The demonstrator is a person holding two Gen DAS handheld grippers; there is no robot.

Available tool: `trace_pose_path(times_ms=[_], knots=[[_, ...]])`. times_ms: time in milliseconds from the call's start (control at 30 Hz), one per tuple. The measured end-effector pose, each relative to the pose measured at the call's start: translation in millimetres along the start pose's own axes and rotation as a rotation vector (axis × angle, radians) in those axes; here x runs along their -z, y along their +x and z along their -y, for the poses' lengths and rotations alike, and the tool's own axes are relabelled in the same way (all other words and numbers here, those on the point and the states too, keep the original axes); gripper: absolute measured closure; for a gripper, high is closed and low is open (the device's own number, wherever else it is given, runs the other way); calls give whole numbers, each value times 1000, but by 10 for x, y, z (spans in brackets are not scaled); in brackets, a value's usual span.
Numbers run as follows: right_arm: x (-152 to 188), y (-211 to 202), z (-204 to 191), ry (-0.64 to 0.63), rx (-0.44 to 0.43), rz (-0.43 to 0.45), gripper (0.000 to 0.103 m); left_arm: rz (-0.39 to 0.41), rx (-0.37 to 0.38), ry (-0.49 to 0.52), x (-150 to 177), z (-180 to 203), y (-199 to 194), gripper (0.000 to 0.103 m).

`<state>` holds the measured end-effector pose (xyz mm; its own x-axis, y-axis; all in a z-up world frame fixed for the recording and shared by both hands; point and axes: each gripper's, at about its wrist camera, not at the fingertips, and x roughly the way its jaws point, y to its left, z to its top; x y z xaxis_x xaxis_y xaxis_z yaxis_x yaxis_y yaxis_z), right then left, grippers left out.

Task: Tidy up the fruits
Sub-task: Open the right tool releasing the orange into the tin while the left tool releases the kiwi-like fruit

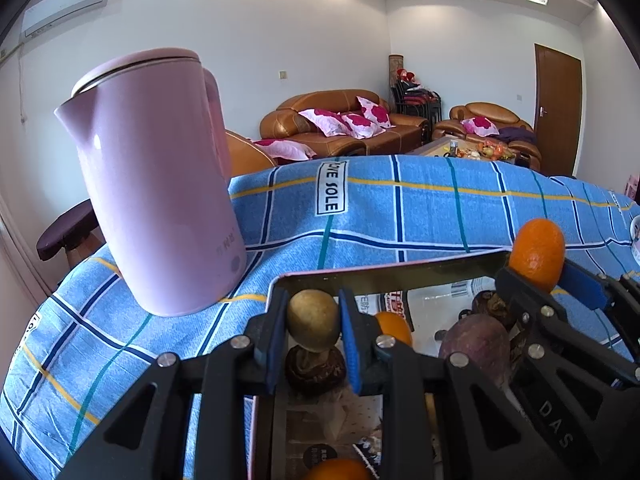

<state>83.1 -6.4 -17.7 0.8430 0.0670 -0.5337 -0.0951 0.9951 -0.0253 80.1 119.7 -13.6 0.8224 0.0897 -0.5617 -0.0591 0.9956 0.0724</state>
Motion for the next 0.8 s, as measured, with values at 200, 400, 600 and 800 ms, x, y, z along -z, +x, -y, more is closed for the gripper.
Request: trace_pose_path(times_ms=[200, 400, 600, 800], knots=[[-5, 67, -85, -34, -46, -29, 56, -7, 3, -2, 13, -7, 5, 76], [6, 115, -96, -31, -55, -54, 56, -23, 7, -13, 12, -34, 54, 76], [-5, 167, -102, -27, -77, -74, 56, -36, 7, -10, 7, -23, 90, 76], [7, 161, -156, -49, -116, -73, 56, -34, 14, -29, 17, -60, 88, 76]])
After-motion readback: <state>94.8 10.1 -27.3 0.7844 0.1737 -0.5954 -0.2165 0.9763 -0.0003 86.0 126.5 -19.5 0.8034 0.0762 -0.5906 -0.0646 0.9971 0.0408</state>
